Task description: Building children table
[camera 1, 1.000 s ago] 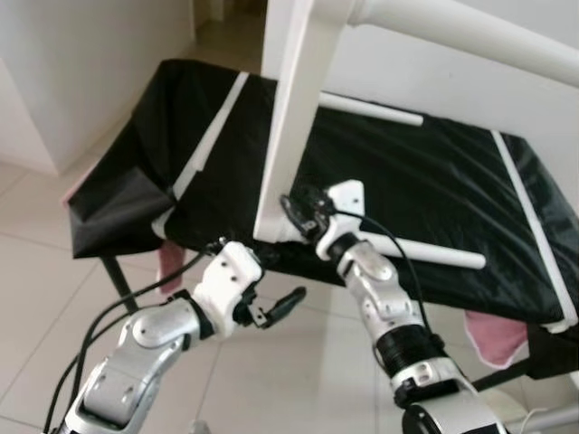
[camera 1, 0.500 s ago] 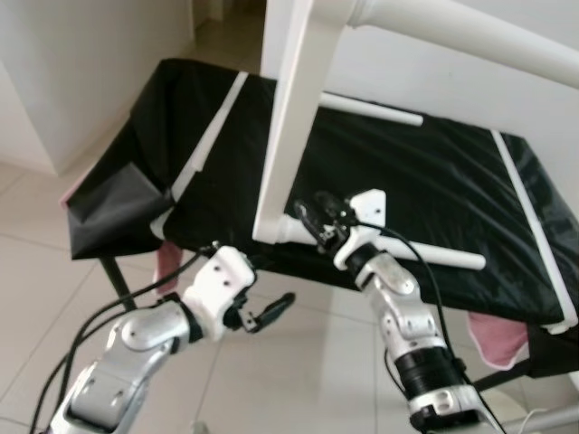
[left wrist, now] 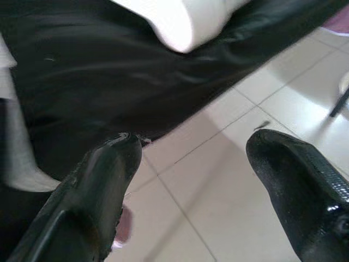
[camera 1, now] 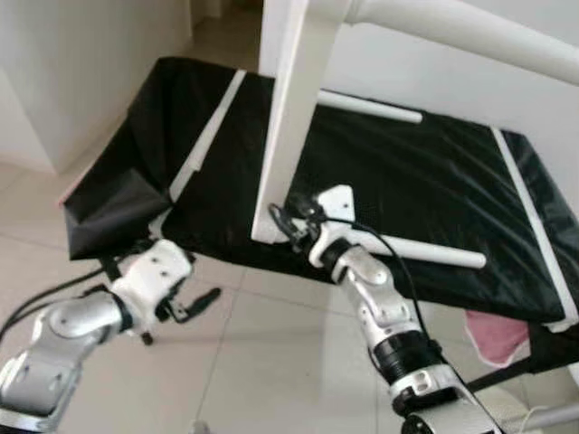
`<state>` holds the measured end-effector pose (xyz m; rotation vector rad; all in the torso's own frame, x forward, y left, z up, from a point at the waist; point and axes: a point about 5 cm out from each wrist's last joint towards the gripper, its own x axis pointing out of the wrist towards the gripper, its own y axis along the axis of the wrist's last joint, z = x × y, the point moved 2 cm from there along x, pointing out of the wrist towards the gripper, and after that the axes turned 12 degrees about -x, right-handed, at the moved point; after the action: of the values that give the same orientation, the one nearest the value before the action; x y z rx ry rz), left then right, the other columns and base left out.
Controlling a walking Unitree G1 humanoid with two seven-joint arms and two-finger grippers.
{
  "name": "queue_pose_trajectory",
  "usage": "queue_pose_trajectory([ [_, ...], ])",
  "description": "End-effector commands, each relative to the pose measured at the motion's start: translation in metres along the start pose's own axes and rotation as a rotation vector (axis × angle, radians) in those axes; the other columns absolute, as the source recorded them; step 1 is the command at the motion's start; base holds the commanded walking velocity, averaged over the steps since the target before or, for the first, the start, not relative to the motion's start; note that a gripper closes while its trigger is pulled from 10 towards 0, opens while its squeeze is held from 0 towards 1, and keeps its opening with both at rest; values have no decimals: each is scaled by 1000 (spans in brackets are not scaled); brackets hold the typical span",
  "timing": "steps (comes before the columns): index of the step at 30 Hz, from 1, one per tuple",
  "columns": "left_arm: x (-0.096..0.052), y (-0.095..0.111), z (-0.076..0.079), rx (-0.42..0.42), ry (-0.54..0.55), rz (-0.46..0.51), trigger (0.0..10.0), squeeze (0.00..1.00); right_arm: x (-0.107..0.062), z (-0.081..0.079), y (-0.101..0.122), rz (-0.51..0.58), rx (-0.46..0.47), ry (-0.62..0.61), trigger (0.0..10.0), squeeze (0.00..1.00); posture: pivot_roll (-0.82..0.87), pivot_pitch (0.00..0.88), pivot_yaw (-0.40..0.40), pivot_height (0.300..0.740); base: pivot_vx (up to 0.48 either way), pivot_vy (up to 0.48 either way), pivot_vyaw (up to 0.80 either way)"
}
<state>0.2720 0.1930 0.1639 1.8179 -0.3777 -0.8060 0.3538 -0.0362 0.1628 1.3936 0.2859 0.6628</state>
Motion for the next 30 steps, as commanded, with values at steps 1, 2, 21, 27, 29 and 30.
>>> queue_pose_trajectory([
  [1,-10,16,-24,40,109,59,10000,0,8,-3,1,1,4,4,10000,0,200,65,-128,740,0,0,0],
  [2,-14,22,-32,45,140,78,10000,0,11,-5,2,4,11,7,10000,0,201,64,-128,740,0,0,0],
  [21,-10,65,-56,39,151,257,10000,0,1,10,1,40,30,-98,10000,0,187,67,-114,740,0,0,0],
  [27,2,80,-50,15,86,325,10000,0,-15,23,-4,35,16,-153,10000,0,169,72,-107,740,0,0,0],
  [29,14,92,-40,-19,16,388,10000,0,-28,36,-4,33,0,-221,10000,0,158,71,-106,740,0,0,0],
  [30,19,97,-36,-30,-13,413,10000,0,-33,41,-5,31,-2,-255,10000,0,157,73,-108,740,0,0,0],
])
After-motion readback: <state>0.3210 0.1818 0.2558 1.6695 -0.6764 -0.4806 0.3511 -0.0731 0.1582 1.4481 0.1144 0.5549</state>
